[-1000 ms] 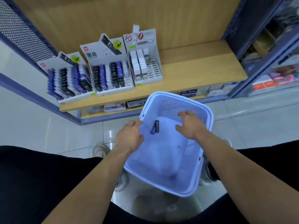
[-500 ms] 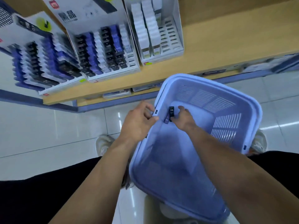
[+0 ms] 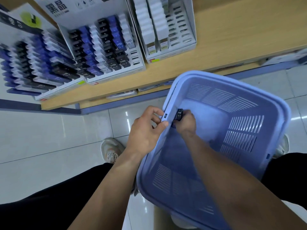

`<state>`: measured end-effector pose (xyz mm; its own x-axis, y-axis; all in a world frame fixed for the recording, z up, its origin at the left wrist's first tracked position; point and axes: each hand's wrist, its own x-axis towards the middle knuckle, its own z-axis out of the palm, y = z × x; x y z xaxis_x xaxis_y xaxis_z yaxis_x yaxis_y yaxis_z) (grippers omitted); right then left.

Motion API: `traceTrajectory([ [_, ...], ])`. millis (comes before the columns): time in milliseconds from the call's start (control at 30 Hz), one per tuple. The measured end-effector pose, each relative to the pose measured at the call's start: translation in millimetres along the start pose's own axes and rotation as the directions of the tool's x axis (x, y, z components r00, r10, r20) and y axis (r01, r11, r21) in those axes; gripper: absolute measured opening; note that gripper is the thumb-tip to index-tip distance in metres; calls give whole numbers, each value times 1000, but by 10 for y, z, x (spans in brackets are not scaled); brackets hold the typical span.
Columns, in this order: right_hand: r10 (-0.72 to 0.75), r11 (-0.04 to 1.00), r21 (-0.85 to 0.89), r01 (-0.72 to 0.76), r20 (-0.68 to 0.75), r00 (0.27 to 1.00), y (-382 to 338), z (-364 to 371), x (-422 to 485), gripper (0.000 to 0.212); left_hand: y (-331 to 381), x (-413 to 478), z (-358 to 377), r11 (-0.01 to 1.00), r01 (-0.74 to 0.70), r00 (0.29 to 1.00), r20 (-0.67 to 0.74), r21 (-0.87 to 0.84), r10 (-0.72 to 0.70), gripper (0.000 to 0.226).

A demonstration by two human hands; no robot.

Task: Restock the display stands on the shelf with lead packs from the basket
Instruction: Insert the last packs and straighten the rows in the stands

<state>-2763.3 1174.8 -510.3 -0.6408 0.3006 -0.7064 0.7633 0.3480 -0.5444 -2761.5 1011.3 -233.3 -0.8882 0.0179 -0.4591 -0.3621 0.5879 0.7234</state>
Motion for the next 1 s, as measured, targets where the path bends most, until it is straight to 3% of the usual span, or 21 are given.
traceTrajectory([
  [100, 12, 999, 42, -11, -24, 1000, -660, -360, -719, 38, 6, -10, 2, 1000, 8, 1000, -2, -3, -8, 21],
  [333, 39, 980, 192, -41, 12, 999, -645, -539, -776, 26, 2, 0, 5, 1000, 11, 1000, -6, -23, -11, 23],
  [433, 7, 961, 275, -5, -5, 1000, -689, -712, -900, 20, 33, 23, 6, 1000, 6, 1000, 9, -3, -6, 21],
  [533, -37, 946, 322, 37, -8, 999, -872, -979, -1256, 28, 84, 23, 27, 1000, 16, 1000, -3, 19, -16, 20],
  [700, -203, 891, 420, 175, 22, 979, -1147, -1427, -1951, 27, 275, -148, -10, 988, 13, 989, -149, 152, 10, 24],
  [767, -299, 835, 494, 242, 37, 954, -1314, -1623, -2274, 24, 439, -296, -67, 999, -34, 993, -112, 18, 36, 18],
  [867, -413, 767, 558, 316, 52, 909, -1598, -1852, -2666, 18, 733, -581, -168, 956, -35, 996, 71, -290, 58, 8],
  [1000, -504, 727, 590, 352, 111, 856, -1926, -1966, -2966, 18, 945, -859, -356, 889, -92, 995, 1, -449, 103, 12],
])
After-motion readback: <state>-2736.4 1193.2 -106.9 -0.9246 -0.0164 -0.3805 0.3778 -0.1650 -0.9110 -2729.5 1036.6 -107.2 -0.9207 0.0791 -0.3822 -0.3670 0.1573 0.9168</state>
